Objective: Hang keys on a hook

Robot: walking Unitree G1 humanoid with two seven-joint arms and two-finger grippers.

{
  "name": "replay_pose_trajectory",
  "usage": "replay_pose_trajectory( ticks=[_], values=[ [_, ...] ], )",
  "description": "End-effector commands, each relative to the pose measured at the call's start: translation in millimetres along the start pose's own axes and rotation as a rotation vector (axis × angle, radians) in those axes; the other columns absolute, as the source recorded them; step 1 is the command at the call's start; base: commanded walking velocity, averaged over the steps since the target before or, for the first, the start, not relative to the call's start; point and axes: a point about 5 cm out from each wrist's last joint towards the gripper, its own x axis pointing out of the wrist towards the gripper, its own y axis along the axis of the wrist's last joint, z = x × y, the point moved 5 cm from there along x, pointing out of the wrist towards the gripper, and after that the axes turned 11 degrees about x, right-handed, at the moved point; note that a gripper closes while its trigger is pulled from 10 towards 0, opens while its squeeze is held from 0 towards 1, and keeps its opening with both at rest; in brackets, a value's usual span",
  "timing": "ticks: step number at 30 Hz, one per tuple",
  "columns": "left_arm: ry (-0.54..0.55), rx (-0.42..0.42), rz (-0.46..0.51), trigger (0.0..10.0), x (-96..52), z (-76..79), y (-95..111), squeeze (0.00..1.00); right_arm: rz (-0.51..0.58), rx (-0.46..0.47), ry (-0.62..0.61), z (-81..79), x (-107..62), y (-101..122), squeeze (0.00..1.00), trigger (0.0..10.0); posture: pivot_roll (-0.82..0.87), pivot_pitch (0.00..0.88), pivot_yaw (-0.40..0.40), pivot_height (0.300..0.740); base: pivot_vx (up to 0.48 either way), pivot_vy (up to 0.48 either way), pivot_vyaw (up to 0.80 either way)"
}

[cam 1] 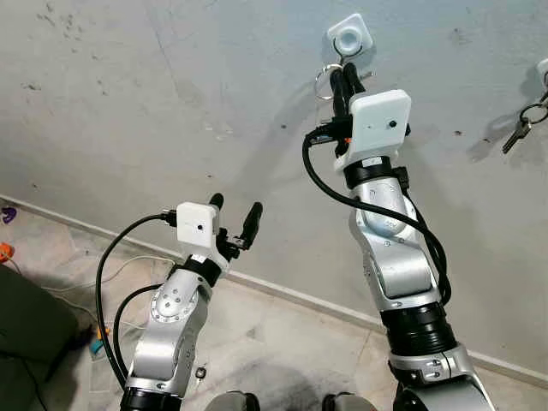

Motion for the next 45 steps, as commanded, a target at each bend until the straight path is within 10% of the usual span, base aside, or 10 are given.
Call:
replay_pose_trajectory(
  ticks=[1, 45],
  values=[
    [-0.001, 0.021, -0.014, 10.0, -3.2, -2.4, -2, 0.00, 0.021, 0.012, 0.001, -1.2, 3.4, 5, 0.00, 10.0, 0.03, 0.166, 0.102, 0.740, 0.000, 0.000, 0.00],
    [-0.009, 0.015, -0.018, 10.0, 0.0, 0.1, -3, 0.00, -0.077, -0.006, -0.017, 6.8, -15.5, -23, 0.00, 10.0, 0.02, 0.165, 0.108, 0.740, 0.000, 0.000, 0.00]
  ],
)
